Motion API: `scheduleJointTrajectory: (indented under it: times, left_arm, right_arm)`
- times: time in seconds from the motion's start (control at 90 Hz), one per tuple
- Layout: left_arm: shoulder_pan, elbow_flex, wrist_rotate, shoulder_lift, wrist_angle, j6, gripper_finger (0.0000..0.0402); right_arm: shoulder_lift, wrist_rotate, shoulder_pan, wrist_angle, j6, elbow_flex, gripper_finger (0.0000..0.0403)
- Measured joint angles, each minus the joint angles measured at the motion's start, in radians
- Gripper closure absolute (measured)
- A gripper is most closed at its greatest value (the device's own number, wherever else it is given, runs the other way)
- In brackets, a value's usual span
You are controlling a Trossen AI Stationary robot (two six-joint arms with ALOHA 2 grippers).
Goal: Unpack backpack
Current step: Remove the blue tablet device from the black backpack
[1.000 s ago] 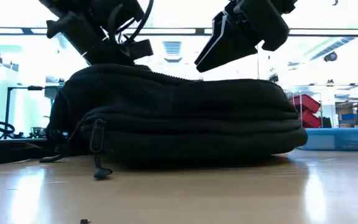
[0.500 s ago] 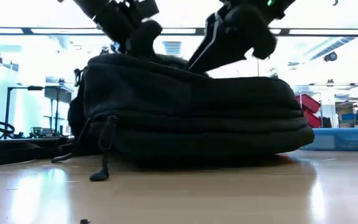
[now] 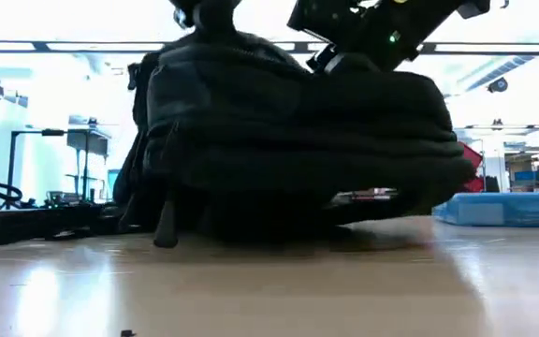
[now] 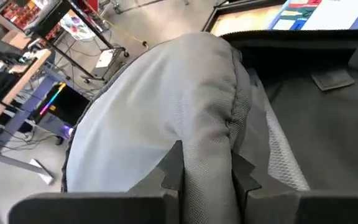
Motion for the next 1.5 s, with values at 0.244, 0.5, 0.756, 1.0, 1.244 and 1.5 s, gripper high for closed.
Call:
scheduleJointTrajectory:
  times: [0.244,0.5,0.756,1.0,1.244,1.5]
  left_arm:
    - [-0.005,0.139,-0.030,0.000,-0.042,0.079,0.0364]
    - [-0.073,0.245,-0.015,0.004,-0.063,0.168,0.0364]
    - [-0.208,0.305,-0.031,0.041,-0.014,0.228,0.0364]
    - [-0.308,0.307,-0.174,0.092,0.044,0.307,0.0364]
    - [-0.322,0.313,-0.186,0.102,0.044,0.309,0.0364]
    - [-0.276,0.294,-0.187,0.105,0.000,0.233,0.0364]
  right_arm:
    - [-0.085,0.032,0.032,-0.001,-0.047,0.049,0.0176]
    - [-0.065,0.036,0.030,0.031,0.005,0.002,0.0187]
    - [-0.046,0.018,0.013,0.073,0.002,-0.008,0.0174]
    - [-0.043,0.019,-0.010,0.092,-0.002,-0.028,0.0178]
    - [-0.044,0.025,-0.057,0.181,-0.005,-0.091,0.0187]
    - [-0.043,0.034,-0.069,0.193,-0.032,-0.090,0.0177]
